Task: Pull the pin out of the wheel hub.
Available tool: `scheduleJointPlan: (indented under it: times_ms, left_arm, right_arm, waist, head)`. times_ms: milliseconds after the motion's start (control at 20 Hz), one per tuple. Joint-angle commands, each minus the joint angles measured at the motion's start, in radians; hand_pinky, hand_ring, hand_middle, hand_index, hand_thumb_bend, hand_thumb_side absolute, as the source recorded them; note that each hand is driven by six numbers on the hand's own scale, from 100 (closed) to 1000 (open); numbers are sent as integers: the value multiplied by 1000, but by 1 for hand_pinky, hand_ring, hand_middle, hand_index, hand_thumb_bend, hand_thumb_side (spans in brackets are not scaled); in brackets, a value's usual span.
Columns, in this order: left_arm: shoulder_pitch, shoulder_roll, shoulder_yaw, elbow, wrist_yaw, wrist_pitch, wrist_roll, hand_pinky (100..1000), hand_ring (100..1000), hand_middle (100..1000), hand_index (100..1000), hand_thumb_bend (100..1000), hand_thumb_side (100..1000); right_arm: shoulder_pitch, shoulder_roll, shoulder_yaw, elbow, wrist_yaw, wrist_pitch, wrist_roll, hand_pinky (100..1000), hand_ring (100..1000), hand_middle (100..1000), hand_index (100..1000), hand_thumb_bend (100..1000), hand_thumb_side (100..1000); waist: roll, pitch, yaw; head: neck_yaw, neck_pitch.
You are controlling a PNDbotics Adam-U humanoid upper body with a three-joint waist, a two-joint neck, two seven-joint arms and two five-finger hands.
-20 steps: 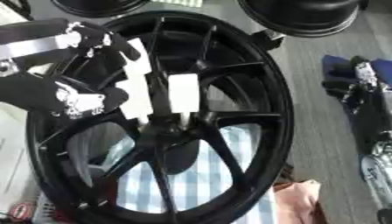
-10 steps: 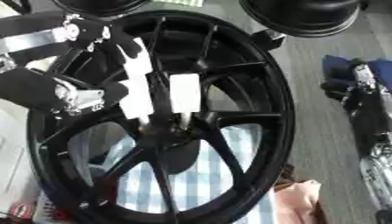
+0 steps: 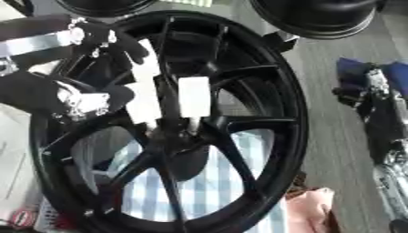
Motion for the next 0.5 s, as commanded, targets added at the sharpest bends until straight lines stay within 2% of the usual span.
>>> scheduleJointPlan:
  times_ms: [50, 500]
  left_arm:
    - [-19, 7, 10, -10, 14, 6, -7, 640, 778, 743, 885, 262, 618]
    - [-15, -8, -4, -10, 18, 48, -39, 646, 793, 754, 886, 271, 642]
  right_arm:
    - [-4, -14, -6, -8, -4, -4, 3, 799, 701, 703, 719, 100, 840]
    - [-8, -15, -6, -12, -6, -4, 4, 799, 702, 704, 719, 100, 837]
  waist:
    - [1, -20, 0]
    - [3, -25, -1]
  head:
    - [0, 2]
    - [-1, 7]
